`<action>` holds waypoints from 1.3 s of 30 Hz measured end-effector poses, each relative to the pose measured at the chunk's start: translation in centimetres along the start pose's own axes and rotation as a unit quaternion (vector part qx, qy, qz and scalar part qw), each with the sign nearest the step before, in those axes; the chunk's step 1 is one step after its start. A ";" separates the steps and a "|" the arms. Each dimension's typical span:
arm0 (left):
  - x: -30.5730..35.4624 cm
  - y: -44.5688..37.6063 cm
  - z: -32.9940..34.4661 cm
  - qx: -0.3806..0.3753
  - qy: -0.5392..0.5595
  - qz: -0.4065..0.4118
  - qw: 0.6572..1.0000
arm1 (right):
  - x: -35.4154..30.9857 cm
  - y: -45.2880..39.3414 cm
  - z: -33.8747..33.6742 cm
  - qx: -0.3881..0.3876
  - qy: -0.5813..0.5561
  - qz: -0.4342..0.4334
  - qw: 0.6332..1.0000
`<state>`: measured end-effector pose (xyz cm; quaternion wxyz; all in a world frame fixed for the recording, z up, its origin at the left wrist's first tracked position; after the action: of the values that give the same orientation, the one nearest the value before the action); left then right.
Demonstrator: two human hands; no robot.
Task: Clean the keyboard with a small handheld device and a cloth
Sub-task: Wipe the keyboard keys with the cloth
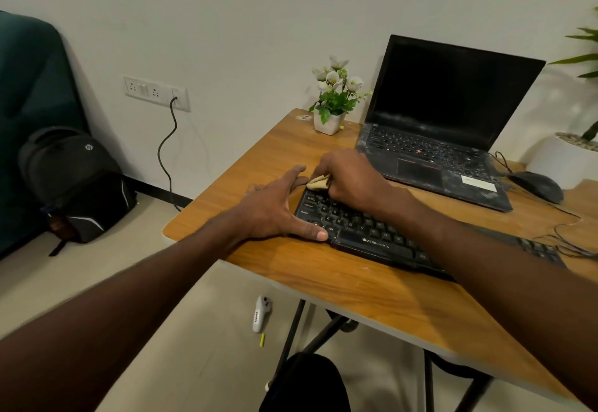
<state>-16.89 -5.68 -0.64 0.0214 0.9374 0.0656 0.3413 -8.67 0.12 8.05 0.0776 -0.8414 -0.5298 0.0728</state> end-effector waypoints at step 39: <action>1.3 1.2 -0.7 0.034 0.004 0.002 0.999 | 5.0 2.6 -0.7 -0.063 -0.051 0.095 0.992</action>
<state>-16.28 -6.67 0.82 -0.0111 0.9363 0.0757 0.3428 -4.08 3.49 7.94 -0.0100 -0.8863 -0.4543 0.0887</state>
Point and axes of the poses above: each hand's wrist, its own y-axis away from the middle knuckle, its own z-axis out of the palm, x = y × z, the point moved 10 cm from there along -y, towards the middle knuckle, and after that the axes turned 5 degrees about -z, right-handed, at the moved point
